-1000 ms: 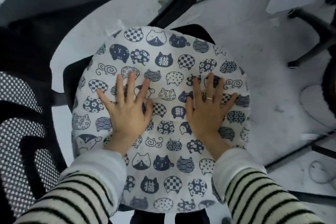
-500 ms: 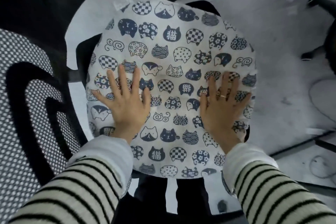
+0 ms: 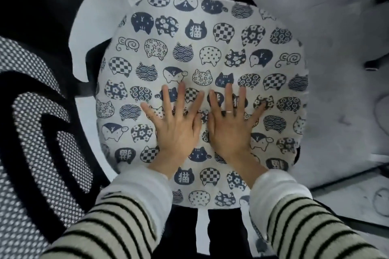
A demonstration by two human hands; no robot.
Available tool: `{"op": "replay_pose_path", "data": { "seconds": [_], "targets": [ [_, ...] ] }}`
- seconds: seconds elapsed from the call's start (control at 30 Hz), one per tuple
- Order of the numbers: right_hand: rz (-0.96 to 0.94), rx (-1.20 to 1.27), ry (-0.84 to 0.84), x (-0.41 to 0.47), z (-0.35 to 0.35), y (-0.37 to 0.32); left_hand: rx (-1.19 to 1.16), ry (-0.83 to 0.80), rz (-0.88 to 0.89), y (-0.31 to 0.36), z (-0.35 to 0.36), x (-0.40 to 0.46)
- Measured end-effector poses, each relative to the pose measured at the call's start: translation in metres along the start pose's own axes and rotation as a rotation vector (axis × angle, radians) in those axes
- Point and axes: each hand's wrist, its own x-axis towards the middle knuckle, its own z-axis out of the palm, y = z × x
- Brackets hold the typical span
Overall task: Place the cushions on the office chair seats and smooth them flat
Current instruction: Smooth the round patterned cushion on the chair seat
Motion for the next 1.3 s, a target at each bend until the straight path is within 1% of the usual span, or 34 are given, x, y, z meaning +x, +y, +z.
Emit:
{"op": "replay_pose_path", "data": {
  "seconds": [0.07, 0.1, 0.27, 0.3, 0.4, 0.43, 0.5, 0.6, 0.67, 0.7, 0.77, 0.87, 0.97, 1.07, 1.13, 1.2, 1.3],
  "targets": [
    [-0.009, -0.001, 0.008, 0.003, 0.009, 0.001, 0.017, 0.053, -0.015, 0.001, 0.009, 0.0],
    [-0.021, -0.011, 0.011, 0.007, 0.008, 0.003, 0.03, 0.047, -0.024, 0.003, 0.009, 0.003],
    [-0.055, -0.024, -0.107, -0.001, -0.019, 0.002, -0.004, -0.101, -0.088, 0.007, -0.014, -0.008],
    [-0.071, -0.036, -0.154, -0.007, -0.026, 0.006, -0.017, -0.116, -0.141, 0.009, -0.018, -0.016],
    [-0.129, -0.097, -0.274, -0.03, -0.037, 0.041, -0.081, -0.227, -0.379, 0.012, -0.025, -0.052],
    [-0.147, -0.096, -0.253, -0.036, -0.039, 0.054, -0.086, -0.264, -0.424, 0.012, -0.023, -0.063],
    [-0.212, -0.132, -0.196, -0.036, -0.028, 0.072, -0.083, -0.281, -0.446, 0.01, -0.011, -0.07],
    [-0.237, -0.112, -0.134, -0.03, -0.018, 0.074, -0.074, -0.193, -0.435, 0.008, 0.0, -0.061],
    [-0.244, -0.142, -0.084, -0.024, -0.01, 0.07, -0.069, -0.134, -0.428, 0.009, 0.011, -0.054],
    [-0.252, -0.148, -0.059, -0.023, -0.008, 0.071, -0.073, -0.125, -0.422, 0.009, 0.011, -0.052],
    [-0.251, -0.144, -0.068, -0.026, -0.008, 0.071, -0.067, -0.135, -0.408, 0.009, 0.008, -0.054],
    [-0.201, -0.172, -0.165, -0.03, -0.024, 0.065, -0.058, -0.175, -0.409, 0.01, -0.006, -0.058],
    [-0.167, -0.202, -0.4, -0.04, -0.048, 0.056, -0.13, -0.274, -0.441, 0.023, -0.028, -0.071],
    [-0.237, -0.237, -0.672, -0.064, -0.066, 0.047, -0.224, -0.462, -0.388, 0.049, -0.04, -0.103],
    [-0.276, -0.272, -0.789, -0.08, -0.07, 0.049, -0.237, -0.57, -0.333, 0.059, -0.041, -0.122],
    [-0.294, -0.286, -0.845, -0.081, -0.068, 0.051, -0.245, -0.607, -0.286, 0.059, -0.036, -0.126],
    [-0.265, -0.307, -0.858, -0.07, -0.05, 0.047, -0.239, -0.627, -0.255, 0.055, -0.02, -0.115]
  ]
}}
